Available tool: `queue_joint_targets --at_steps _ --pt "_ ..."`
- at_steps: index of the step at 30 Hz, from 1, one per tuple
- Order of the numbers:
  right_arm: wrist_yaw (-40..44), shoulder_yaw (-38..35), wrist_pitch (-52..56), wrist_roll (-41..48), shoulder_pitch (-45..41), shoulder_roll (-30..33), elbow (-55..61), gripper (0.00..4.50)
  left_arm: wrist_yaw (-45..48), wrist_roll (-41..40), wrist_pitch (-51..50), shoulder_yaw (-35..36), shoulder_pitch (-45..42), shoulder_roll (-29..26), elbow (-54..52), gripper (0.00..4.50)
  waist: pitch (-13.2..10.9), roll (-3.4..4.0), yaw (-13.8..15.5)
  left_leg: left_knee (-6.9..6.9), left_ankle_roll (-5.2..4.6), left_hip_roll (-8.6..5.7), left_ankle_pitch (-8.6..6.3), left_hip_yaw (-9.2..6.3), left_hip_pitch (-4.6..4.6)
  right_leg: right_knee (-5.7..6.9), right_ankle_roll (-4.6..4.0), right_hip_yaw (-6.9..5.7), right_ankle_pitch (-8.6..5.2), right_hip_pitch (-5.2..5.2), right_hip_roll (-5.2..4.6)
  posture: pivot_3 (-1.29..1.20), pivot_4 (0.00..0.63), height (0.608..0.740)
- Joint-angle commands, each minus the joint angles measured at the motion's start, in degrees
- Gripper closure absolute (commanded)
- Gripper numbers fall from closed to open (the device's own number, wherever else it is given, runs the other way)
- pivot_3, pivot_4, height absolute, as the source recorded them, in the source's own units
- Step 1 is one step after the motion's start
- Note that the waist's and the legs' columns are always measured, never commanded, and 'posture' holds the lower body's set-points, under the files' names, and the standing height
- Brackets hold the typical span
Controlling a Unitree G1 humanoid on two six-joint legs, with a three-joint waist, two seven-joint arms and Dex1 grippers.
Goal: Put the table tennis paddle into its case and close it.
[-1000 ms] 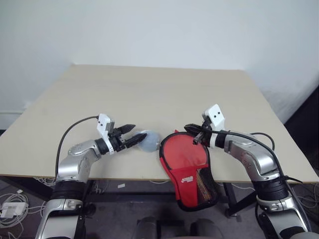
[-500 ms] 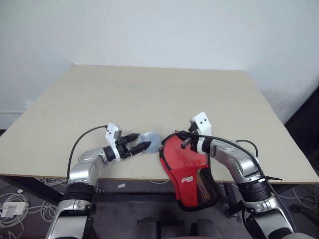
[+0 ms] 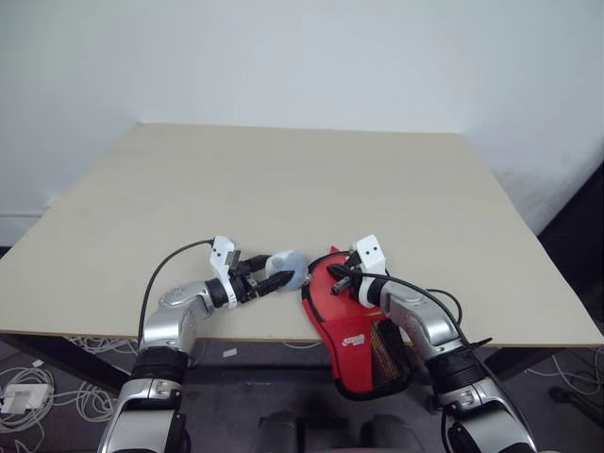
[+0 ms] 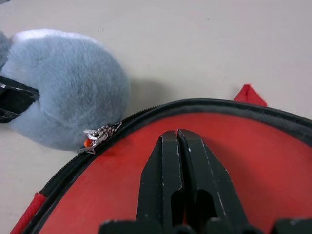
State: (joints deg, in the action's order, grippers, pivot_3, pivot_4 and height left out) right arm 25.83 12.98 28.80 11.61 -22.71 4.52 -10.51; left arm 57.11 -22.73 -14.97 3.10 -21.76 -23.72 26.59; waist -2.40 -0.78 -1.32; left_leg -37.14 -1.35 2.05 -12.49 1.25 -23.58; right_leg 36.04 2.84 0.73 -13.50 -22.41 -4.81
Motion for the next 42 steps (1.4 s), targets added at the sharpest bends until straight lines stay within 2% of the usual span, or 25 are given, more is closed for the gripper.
queue_joint_targets --at_steps 1,18,21,27,30,37,42 --pt "0.47 -0.43 -0.93 -0.35 0.28 -0.03 0.61 4.45 -0.68 0.66 -0.21 -0.10 -0.53 0.17 -1.93 0.00 0.00 0.00 0.00 0.00 0.00 0.00 0.00 0.00 0.00 0.00 0.00 0.00 0.00 0.00 0.00 0.00 0.000 0.740" --pt "0.74 0.30 2.27 -1.05 1.80 -0.34 2.83 4.45 1.54 -2.32 -4.75 2.80 -3.27 -1.62 -2.54 0.00 0.02 0.00 -0.24 0.00 0.00 0.00 0.00 -0.02 0.02 0.02 0.00 -0.01 0.00 0.00 0.00 0.00 0.000 0.740" --pt "0.51 0.14 2.83 -1.02 1.88 -0.49 3.20 4.50 1.45 -1.84 -5.73 2.39 -2.43 -1.45 -2.79 0.62 0.02 0.00 -0.26 0.00 0.01 0.00 0.00 -0.02 0.02 0.02 0.00 -0.01 0.00 0.00 0.00 0.00 0.000 0.740" --pt "0.27 -0.17 3.73 -0.90 2.02 -0.71 4.01 4.50 1.09 -1.22 -5.97 1.65 -0.92 -0.35 -3.16 2.62 0.02 0.00 -0.26 0.00 0.01 0.00 0.00 -0.02 0.03 0.03 0.00 -0.01 0.00 0.01 0.00 0.00 0.000 0.740" --pt "0.28 -0.26 4.12 -0.92 2.10 -0.65 4.19 4.50 0.67 -0.89 -5.80 1.38 -0.69 0.33 -3.13 3.45 0.03 0.00 -0.25 0.00 0.01 0.00 0.00 -0.02 0.03 0.02 0.00 -0.01 0.00 0.01 0.00 0.00 0.000 0.740" --pt "0.29 -0.38 4.62 -1.01 2.22 -0.46 4.14 4.50 -0.22 -0.14 -5.73 0.57 -0.20 1.66 -3.77 3.45 0.13 0.04 -0.22 0.00 0.00 0.00 0.00 -0.03 0.03 0.02 0.00 -0.01 0.00 0.03 0.00 0.00 0.000 0.740" --pt "0.27 -0.33 4.96 -1.05 2.30 -0.55 4.08 4.50 0.15 -0.40 -6.94 0.90 -1.52 0.70 -4.37 3.45 0.14 0.05 -0.19 0.00 0.01 -0.01 0.00 -0.04 0.04 0.02 0.00 -0.01 0.00 0.03 0.00 0.00 0.000 0.740"
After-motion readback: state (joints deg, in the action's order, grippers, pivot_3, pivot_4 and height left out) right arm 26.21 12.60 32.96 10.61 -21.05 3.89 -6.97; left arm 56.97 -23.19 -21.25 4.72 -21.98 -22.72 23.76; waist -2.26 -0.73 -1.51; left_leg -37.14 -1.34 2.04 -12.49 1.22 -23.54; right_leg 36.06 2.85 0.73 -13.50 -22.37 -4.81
